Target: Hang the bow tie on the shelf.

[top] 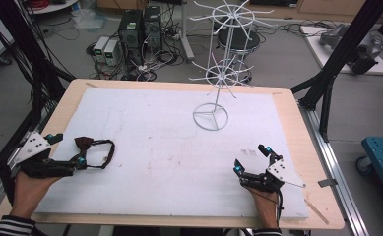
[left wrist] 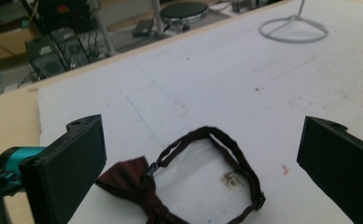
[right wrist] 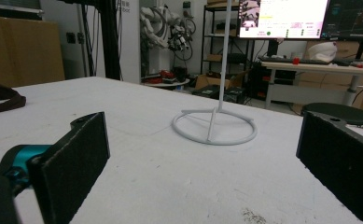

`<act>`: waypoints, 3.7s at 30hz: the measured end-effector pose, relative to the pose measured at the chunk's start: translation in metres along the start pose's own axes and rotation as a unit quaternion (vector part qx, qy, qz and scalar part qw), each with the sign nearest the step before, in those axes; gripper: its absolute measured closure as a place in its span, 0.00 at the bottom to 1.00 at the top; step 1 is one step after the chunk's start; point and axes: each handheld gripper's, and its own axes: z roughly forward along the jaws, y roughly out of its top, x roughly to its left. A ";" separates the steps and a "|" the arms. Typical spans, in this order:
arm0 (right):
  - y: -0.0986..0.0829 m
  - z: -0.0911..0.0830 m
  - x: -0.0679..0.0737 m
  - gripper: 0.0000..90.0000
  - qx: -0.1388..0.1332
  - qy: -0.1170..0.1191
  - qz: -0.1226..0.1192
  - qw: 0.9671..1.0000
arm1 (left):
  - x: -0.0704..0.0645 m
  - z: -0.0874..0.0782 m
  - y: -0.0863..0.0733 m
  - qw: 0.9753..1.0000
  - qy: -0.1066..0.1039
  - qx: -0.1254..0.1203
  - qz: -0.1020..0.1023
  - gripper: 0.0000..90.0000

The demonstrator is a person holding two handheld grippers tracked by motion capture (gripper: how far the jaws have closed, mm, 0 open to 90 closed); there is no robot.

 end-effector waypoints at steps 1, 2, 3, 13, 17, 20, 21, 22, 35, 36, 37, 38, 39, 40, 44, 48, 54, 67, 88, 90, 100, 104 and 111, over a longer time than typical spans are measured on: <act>0.000 0.000 0.000 0.02 0.001 0.001 0.001 1.000 | 0.002 0.000 0.000 1.000 0.000 0.008 -0.004 0.02; 0.000 0.000 0.000 0.02 0.001 0.000 0.000 1.000 | 0.003 0.000 0.001 1.000 0.000 0.014 -0.007 0.02; 0.000 0.000 0.000 0.02 0.001 0.000 0.000 1.000 | 0.005 0.000 0.001 1.000 0.001 0.021 -0.009 0.02; 0.000 0.000 0.001 0.02 0.002 0.001 0.003 1.000 | 0.015 0.002 0.003 0.995 0.015 0.092 -0.025 0.02; 0.000 0.000 0.000 0.02 0.001 0.001 0.000 1.000 | 0.017 0.006 0.002 0.993 0.012 0.114 -0.030 0.02; 0.000 0.000 0.001 0.02 0.002 0.001 0.003 1.000 | 0.019 0.009 0.000 0.991 0.012 0.131 -0.030 0.02; 0.000 0.000 0.001 0.02 0.002 0.000 0.002 1.000 | 0.020 0.012 -0.003 0.989 0.011 0.142 -0.030 0.02; 0.000 0.000 0.001 0.02 0.003 0.000 0.003 1.000 | 0.020 0.012 -0.003 0.989 0.011 0.142 -0.030 0.02; 0.000 0.000 0.001 0.02 0.002 0.001 0.002 1.000 | 0.024 0.022 -0.008 0.976 -0.001 0.214 -0.042 0.02; 0.000 0.000 0.001 0.02 0.002 0.001 0.002 1.000 | 0.025 0.023 -0.008 0.974 -0.003 0.220 -0.045 0.02; 0.000 0.000 0.000 0.02 0.001 0.000 0.000 1.000 | 0.025 0.024 -0.008 0.973 -0.002 0.226 -0.046 0.02; 0.000 0.000 0.000 0.02 0.001 0.001 0.000 1.000 | 0.025 0.024 -0.008 0.972 -0.002 0.232 -0.046 0.03; 0.000 0.000 0.000 0.02 0.001 0.001 0.000 1.000 | 0.026 0.025 -0.008 0.970 -0.003 0.238 -0.047 0.03; 0.000 0.000 0.000 0.02 0.001 0.001 0.001 1.000 | 0.026 0.026 -0.008 0.969 -0.004 0.242 -0.048 0.03; 0.000 0.000 0.000 0.02 0.000 0.001 0.000 1.000 | 0.027 0.028 -0.007 0.967 -0.017 0.248 -0.053 0.14; 0.000 0.000 0.001 0.02 0.002 0.001 0.003 1.000 | 0.028 0.030 -0.007 0.964 -0.015 0.259 -0.050 0.14; 0.000 0.000 0.000 0.02 0.001 0.000 0.001 1.000 | 0.030 0.035 -0.009 0.960 -0.014 0.273 -0.054 0.14; 0.000 0.000 0.000 0.02 0.000 0.000 0.001 1.000 | 0.033 0.043 -0.013 0.948 -0.023 0.311 -0.063 0.28; 0.000 0.000 0.000 0.02 0.001 0.001 0.001 1.000 | 0.033 0.050 -0.015 0.937 -0.031 0.341 -0.070 0.72; 0.000 0.000 0.000 0.02 0.001 0.001 0.001 1.000 | 0.030 0.050 -0.016 0.937 -0.030 0.344 -0.060 0.84; 0.000 0.000 0.000 0.02 0.000 0.001 -0.002 1.000 | 0.026 0.049 -0.016 0.944 -0.022 0.327 -0.036 0.91; 0.000 0.000 0.001 0.02 0.002 0.000 -0.004 1.000 | 0.027 0.047 -0.016 0.947 -0.021 0.318 -0.032 0.91; 0.000 0.000 0.002 0.02 0.003 0.002 -0.014 1.000 | 0.030 0.044 -0.017 0.955 -0.023 0.294 -0.039 0.92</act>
